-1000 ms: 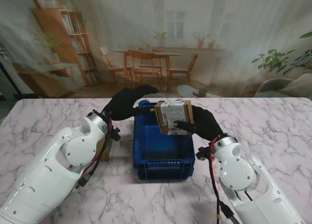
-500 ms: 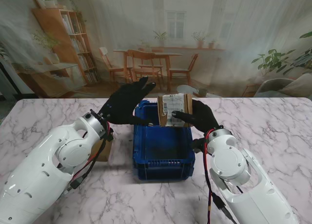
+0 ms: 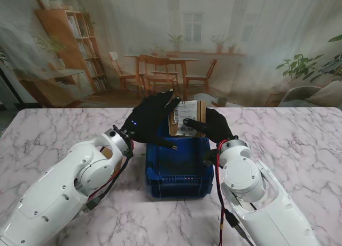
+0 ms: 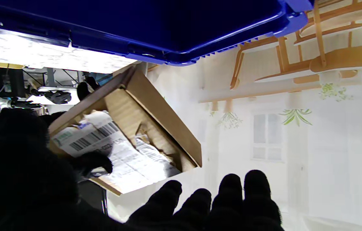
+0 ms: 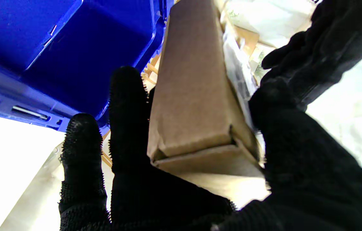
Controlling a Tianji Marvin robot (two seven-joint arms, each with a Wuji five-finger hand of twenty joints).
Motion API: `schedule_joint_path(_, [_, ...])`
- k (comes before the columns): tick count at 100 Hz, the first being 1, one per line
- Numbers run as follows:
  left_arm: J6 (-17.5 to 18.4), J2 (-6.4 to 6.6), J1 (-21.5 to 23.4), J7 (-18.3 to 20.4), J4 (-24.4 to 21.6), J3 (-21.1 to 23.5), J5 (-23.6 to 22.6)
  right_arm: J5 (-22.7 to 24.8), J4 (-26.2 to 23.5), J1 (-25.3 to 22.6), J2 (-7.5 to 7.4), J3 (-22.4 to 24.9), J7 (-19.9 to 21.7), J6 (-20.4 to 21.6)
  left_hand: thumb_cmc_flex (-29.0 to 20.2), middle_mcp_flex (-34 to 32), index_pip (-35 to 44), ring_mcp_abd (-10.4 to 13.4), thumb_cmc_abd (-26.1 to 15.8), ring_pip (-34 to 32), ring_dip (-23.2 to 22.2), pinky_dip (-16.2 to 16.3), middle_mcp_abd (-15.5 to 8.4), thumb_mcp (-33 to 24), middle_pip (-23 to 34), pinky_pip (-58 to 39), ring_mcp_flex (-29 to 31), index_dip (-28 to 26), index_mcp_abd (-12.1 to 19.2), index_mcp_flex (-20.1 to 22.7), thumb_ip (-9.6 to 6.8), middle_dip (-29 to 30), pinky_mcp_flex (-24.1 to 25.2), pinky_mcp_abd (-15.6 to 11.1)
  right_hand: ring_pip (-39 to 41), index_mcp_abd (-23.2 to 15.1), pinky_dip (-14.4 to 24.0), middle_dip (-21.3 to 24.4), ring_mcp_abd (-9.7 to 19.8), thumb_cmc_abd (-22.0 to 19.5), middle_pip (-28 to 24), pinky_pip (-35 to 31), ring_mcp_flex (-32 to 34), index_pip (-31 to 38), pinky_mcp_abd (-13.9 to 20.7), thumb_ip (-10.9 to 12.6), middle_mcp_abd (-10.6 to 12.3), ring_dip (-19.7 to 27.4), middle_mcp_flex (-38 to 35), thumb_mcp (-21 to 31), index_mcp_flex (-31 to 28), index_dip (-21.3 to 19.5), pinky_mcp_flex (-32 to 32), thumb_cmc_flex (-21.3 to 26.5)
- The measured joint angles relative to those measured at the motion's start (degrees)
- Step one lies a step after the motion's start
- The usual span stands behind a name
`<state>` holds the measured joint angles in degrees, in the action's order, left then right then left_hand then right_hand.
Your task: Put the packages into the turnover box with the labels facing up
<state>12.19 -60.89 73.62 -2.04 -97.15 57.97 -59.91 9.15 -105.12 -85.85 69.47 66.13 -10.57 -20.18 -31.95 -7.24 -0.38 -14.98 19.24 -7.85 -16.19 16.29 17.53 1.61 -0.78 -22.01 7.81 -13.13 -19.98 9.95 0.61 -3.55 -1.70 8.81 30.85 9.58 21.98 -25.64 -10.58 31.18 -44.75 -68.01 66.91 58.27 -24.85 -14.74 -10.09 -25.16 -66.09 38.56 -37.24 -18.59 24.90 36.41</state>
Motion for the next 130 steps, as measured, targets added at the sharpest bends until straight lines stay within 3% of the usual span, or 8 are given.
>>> schedule_joint_path(42, [-2.9,-0.08,-4.2,3.2,2.4,-3.2,0.9,-1.5,-1.0,-0.5,0.05,-1.2,0.7,-0.6,-4.2,0.0,-0.1,-0.1,1.1,-0.3,-1.5,0.0,0.0,0.2,0.0,-1.5,0.0,-1.3,0.5,-1.4,-0.01,-2.2,0.5,-0.6,0.0,3.0,0.0,1.1,-0.8,-0.6,0.0,0.0,0.0,0.1,0.0,0.0,-0.8,0.0,-0.8,0.0,0.1,0.7,-0.3,0.6])
schedule_joint_path(62, [-2.9,-0.07,-4.7,4.1,2.9,-3.9,2.1,-1.8,-1.0,-0.3,0.26,-1.5,0.3,-1.7,-1.3,0.0,-1.1,-0.1,0.6,-0.3,-2.2,0.0,0.0,0.0,0.0,-1.5,0.0,5.2,-0.7,-1.6,-0.01,-2.6,0.8,-0.7,0.0,3.7,0.0,1.1,-1.0,-1.0,0.0,0.0,0.0,0.1,0.0,0.0,-1.0,0.3,-0.9,0.0,0.1,0.7,-0.3,0.6])
schedule_joint_path(73, [-3.1,-0.08,-4.8,4.0,3.1,-4.1,2.4,-2.3,-0.9,-0.3,0.42,-1.7,-0.1,-1.9,-1.7,0.0,-1.2,-0.1,0.6,-0.3,-2.2,0.0,0.0,0.0,0.0,-1.6,0.1,5.8,-2.4,-1.6,-0.01,-2.5,0.6,-0.7,0.0,4.2,-0.1,1.1,-1.0,-1.0,0.0,0.0,0.0,0.1,0.0,0.0,-1.1,0.3,-1.2,0.0,0.1,0.7,-0.4,0.6])
schedule_joint_path(88, [-2.9,-0.06,-5.4,3.4,3.5,-5.0,0.6,-2.8,-0.7,-0.2,0.52,-1.7,-0.2,-1.9,-7.2,0.0,0.1,0.9,1.7,-2.8,-5.8,1.3,-0.2,0.6,1.9,-8.1,2.5,-4.8,-4.5,-1.7,-0.05,-12.7,-0.9,-1.8,0.0,5.1,-0.1,2.1,-1.8,-1.0,0.0,0.0,0.0,0.1,0.0,0.0,-2.1,0.5,-1.3,0.0,0.2,0.8,-0.8,1.2])
schedule_joint_path(96, [-2.8,-0.06,-5.7,2.8,3.8,-5.5,0.8,-3.1,-0.5,-0.2,0.51,-1.6,-0.2,-1.9,-8.5,-0.1,1.0,1.7,1.7,-4.4,-8.5,2.9,-1.4,1.6,3.7,-11.0,3.1,-10.0,-4.0,-1.7,-1.21,-18.2,-1.3,-2.5,0.0,5.1,-0.2,2.2,-1.9,-1.0,0.1,0.0,0.0,0.1,0.0,0.0,-2.2,0.6,-1.3,0.1,0.2,0.9,-0.9,1.3])
schedule_joint_path(115, [-1.6,-0.23,-5.9,2.0,4.7,-5.5,3.2,-3.2,-0.4,-0.2,0.24,-1.2,1.3,-1.7,-10.9,-1.8,4.0,3.6,3.2,-6.6,-15.2,7.1,-3.4,2.1,9.6,-14.5,6.7,-20.9,-3.2,-2.2,-1.23,-27.7,-2.9,-3.7,0.0,5.1,-0.3,2.5,-1.9,-1.0,0.2,0.0,0.0,0.0,0.0,0.0,-2.3,0.6,-1.2,0.1,0.2,0.9,-1.0,1.3])
schedule_joint_path(130, [1.2,-0.61,-5.8,-0.8,6.4,-5.1,4.2,-3.3,-0.3,-0.1,-0.09,-0.9,2.5,-1.3,-12.2,-2.6,5.1,5.4,4.2,-7.8,-19.3,8.6,-5.1,2.2,15.1,-15.9,8.1,-28.2,-1.7,-2.3,-1.23,-32.9,-3.7,-5.0,0.0,5.1,-0.3,2.8,-1.9,-1.0,0.4,0.0,0.0,-0.1,0.0,0.0,-2.3,0.7,-1.2,0.1,0.2,1.5,-1.6,1.3])
